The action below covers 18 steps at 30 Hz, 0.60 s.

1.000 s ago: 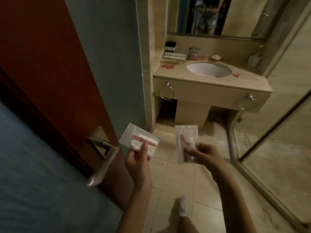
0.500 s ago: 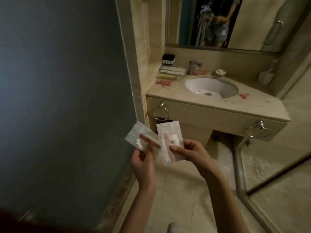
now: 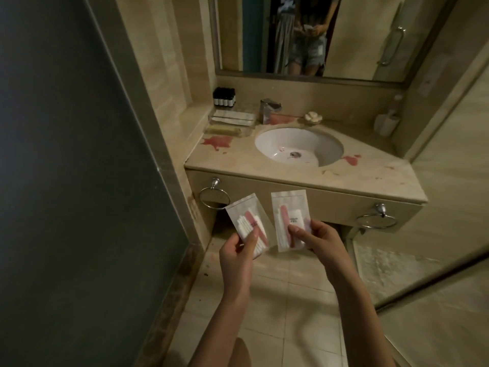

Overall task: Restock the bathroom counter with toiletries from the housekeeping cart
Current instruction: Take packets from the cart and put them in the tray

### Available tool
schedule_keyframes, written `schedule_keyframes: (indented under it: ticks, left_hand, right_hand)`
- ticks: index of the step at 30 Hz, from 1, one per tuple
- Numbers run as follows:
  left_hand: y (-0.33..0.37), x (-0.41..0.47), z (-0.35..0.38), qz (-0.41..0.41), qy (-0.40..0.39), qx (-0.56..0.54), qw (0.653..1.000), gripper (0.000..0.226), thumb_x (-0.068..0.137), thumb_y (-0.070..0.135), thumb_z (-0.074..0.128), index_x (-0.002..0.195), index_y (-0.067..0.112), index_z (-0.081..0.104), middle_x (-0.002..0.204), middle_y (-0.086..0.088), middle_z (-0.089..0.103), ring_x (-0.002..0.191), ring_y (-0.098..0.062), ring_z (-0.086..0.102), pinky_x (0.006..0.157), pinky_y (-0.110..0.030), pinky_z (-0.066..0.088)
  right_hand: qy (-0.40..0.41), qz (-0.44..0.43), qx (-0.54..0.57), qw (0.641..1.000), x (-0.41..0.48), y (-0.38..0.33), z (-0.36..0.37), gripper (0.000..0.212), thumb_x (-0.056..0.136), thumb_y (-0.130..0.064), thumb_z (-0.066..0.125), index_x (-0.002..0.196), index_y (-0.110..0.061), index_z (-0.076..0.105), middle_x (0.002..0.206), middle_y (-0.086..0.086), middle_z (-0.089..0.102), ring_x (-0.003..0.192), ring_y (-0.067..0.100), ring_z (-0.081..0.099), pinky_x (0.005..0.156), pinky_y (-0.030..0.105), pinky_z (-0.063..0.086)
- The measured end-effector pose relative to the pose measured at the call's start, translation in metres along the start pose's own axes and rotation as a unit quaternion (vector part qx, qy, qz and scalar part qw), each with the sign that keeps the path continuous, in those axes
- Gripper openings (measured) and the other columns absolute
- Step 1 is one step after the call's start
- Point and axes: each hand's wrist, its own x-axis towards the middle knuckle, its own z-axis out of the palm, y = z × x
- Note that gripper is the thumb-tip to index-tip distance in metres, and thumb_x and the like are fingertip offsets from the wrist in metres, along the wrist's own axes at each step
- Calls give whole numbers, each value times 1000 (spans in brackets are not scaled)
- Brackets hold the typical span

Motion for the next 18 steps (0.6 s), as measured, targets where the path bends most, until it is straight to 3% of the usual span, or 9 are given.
schedule_keyframes:
  ticks: [6, 11, 14, 18]
  left_hand:
    - [6, 65, 22, -4, -21, 23, 999, 10, 87, 29, 67, 95, 34, 64, 87, 13, 71, 82, 2, 68, 64, -15, 53]
    - [25, 151, 37, 1, -40, 19, 999, 6, 90, 24, 63, 89, 26, 69, 86, 3, 74, 85, -12, 70, 77, -26, 56]
    - [41, 210, 44, 12, -31, 17, 999, 12, 92, 30, 62, 84, 23, 69, 85, -5, 72, 79, -16, 66, 75, -32, 51]
    - [66, 284, 52, 23, 21, 23, 999, 16, 94, 26, 59, 78, 28, 63, 80, 8, 66, 78, -10, 61, 77, -34, 52]
  right_hand:
    - [-4, -7, -14, 1000, 68, -9, 7, 16, 83, -19, 71, 99, -17, 69, 84, -1, 75, 74, 13, 72, 58, 18, 54]
    - [-18, -20, -38, 999, 156, -31, 30, 18, 83, -22, 72, 99, -14, 71, 91, 2, 75, 83, 15, 71, 73, 23, 56]
    - [-33, -27, -76, 996, 217, -49, 49, 19, 84, -25, 71, 99, -14, 70, 92, 4, 74, 84, 18, 70, 77, 30, 57]
    - [-53, -44, -92, 993, 290, -71, 81, 24, 81, -23, 72, 102, -13, 70, 94, 3, 73, 86, 18, 70, 77, 29, 56]
